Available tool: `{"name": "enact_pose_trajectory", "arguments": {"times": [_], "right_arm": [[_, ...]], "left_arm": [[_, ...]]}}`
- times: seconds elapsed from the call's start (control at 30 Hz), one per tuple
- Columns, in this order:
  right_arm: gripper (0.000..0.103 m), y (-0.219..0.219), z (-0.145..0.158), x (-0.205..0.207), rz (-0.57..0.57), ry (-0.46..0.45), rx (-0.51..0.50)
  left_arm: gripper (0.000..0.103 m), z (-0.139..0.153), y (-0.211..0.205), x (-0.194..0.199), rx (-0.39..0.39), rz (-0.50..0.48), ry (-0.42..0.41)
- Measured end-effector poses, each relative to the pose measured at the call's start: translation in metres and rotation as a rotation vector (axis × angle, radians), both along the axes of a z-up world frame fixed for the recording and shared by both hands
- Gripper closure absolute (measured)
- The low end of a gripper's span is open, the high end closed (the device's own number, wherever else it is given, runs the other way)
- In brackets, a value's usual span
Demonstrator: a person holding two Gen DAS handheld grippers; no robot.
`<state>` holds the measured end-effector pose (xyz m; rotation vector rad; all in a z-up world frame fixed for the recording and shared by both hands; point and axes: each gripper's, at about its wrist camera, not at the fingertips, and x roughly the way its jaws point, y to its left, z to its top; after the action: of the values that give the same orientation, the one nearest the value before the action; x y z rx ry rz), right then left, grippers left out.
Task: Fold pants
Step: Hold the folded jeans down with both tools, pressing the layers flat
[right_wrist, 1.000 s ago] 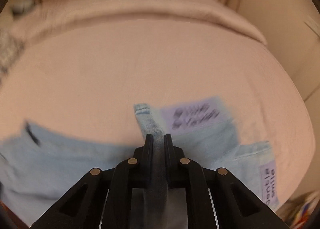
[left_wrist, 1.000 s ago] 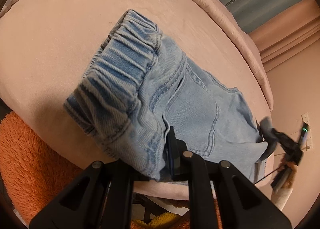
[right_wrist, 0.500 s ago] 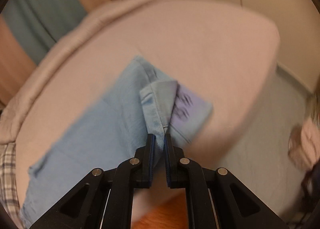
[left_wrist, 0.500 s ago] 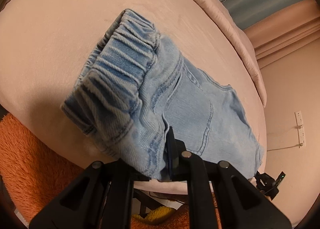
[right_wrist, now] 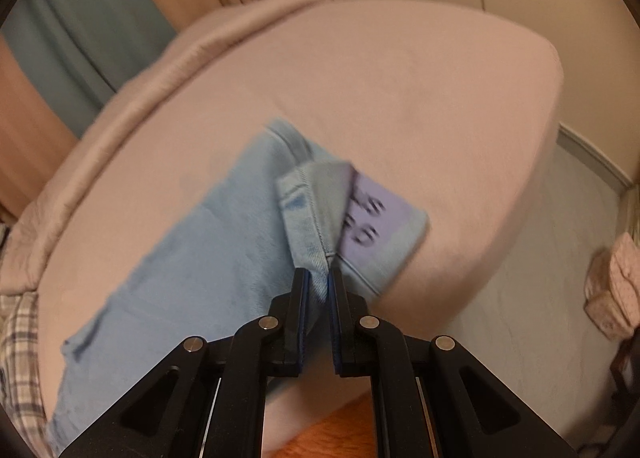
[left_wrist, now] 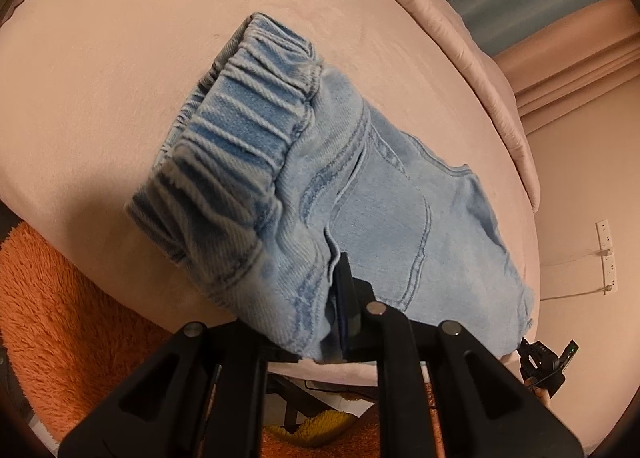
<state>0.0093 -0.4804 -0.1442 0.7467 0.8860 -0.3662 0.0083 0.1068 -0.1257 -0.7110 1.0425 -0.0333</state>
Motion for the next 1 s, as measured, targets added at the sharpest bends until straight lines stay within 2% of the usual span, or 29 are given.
{"name": "enact_pose_trajectory", "arguments": {"times": [0.17, 0.43, 0.53, 0.73, 0.8, 0.83, 0.9, 1.0], "right_arm": [[0.094, -0.007, 0.002, -0.005, -0.035, 0.011, 0.002], [0.091, -0.008, 0.000, 0.007, -0.028, 0.041, -0.008], [0.091, -0.007, 0.002, 0.012, -0.030, 0.045, -0.043], [0.094, -0.005, 0.024, 0.001, -0.051, -0.023, -0.089], [0.095, -0.006, 0.022, 0.003, -0.052, -0.019, -0.090], [0.100, -0.007, 0.016, 0.005, -0.056, 0.008, -0.099], [0.100, -0.008, 0.003, 0.007, -0.058, 0.054, -0.102], [0.100, -0.005, -0.004, 0.008, -0.052, 0.060, -0.115]], "left_arm": [[0.087, -0.001, 0.000, 0.002, -0.007, -0.002, 0.003], [0.087, -0.004, 0.001, 0.001, -0.020, 0.004, -0.005], [0.087, -0.003, 0.001, 0.000, -0.012, 0.002, -0.010], [0.087, 0.000, -0.002, -0.002, 0.019, -0.004, -0.012], [0.087, -0.001, -0.002, -0.001, 0.019, -0.004, -0.011], [0.087, -0.001, -0.002, -0.001, 0.015, -0.003, -0.011], [0.087, -0.002, -0.002, -0.001, 0.009, -0.002, -0.012], [0.087, -0.002, -0.003, -0.002, 0.010, -0.003, -0.012]]}}
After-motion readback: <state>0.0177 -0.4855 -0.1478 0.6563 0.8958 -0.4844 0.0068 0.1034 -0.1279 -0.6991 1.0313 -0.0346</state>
